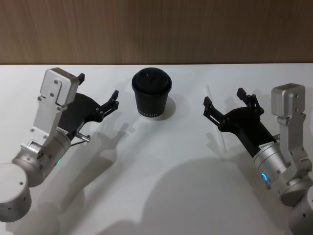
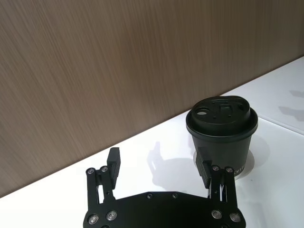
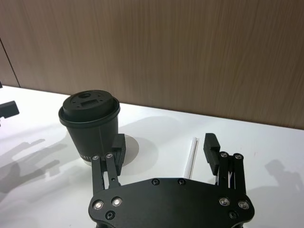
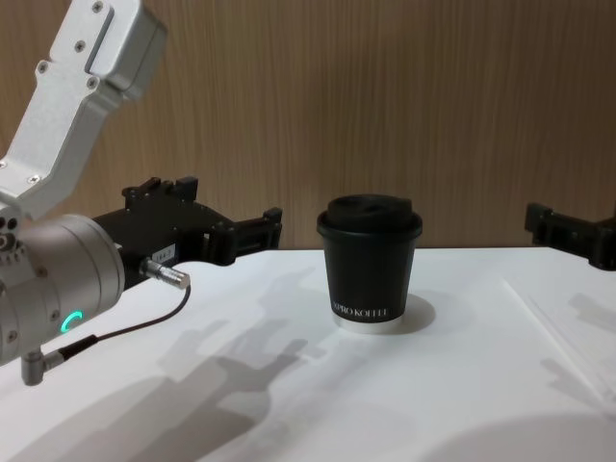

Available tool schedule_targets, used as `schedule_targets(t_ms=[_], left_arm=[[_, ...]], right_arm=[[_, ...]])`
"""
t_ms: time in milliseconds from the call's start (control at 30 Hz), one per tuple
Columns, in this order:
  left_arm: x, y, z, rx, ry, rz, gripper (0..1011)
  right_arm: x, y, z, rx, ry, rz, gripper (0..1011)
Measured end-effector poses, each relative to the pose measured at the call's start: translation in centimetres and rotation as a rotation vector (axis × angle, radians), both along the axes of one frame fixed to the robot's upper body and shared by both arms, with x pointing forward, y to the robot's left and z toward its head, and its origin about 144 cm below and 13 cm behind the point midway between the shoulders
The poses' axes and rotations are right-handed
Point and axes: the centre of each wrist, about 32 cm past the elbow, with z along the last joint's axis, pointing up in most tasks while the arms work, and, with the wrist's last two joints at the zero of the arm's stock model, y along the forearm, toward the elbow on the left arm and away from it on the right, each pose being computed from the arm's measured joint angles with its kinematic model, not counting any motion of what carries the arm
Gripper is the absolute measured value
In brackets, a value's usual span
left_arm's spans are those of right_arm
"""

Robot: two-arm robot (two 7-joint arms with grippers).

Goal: Pick up the straw with one hand, pass it to the other hand, and insert it into the cup.

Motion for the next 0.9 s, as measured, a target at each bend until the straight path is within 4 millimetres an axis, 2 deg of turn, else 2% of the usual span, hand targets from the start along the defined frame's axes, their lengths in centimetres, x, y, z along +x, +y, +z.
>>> schedule_targets(t_ms=[900], left_arm=[[0.0,0.0,0.0,0.0,0.0,0.0,1000]], right_arm=[[0.0,0.0,0.0,0.0,0.0,0.0,1001]])
